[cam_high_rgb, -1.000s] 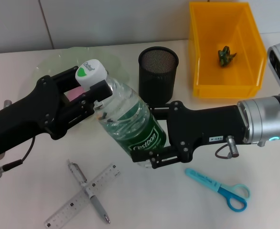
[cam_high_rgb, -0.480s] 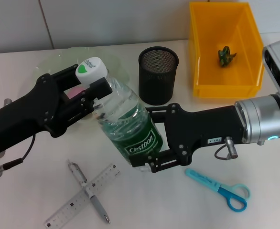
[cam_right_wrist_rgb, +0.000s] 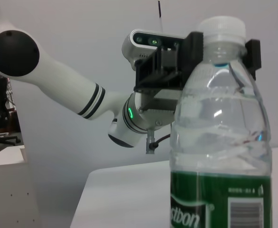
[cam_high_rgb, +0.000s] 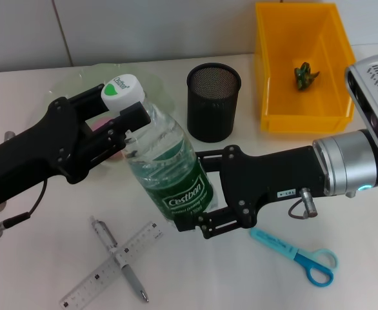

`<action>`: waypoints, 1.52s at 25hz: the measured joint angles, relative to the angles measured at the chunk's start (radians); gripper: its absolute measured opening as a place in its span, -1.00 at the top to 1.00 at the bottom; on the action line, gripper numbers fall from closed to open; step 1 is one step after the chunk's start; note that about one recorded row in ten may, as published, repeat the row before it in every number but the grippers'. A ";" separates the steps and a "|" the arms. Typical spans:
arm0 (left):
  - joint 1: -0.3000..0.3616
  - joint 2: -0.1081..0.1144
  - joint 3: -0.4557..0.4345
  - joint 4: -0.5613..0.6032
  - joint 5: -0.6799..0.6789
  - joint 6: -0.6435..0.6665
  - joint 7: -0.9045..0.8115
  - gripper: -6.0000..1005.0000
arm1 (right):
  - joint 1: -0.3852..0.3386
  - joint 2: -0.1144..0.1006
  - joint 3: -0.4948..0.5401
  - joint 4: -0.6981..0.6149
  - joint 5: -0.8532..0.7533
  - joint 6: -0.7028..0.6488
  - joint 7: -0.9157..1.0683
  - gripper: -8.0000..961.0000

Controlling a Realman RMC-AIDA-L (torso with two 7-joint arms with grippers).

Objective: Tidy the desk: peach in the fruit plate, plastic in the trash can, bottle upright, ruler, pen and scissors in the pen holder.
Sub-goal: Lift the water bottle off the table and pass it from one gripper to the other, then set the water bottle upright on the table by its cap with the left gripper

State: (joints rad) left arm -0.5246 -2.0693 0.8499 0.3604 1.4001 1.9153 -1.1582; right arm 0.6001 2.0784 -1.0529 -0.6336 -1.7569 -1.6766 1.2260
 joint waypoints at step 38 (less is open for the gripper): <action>0.038 0.010 -0.020 0.029 -0.039 0.024 0.004 0.07 | -0.035 0.004 0.013 0.050 -0.038 0.116 -0.007 -0.61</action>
State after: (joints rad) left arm -0.4862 -2.0595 0.8298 0.3892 1.3610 1.9398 -1.1544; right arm 0.5651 2.0828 -1.0399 -0.5840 -1.7944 -1.5601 1.2190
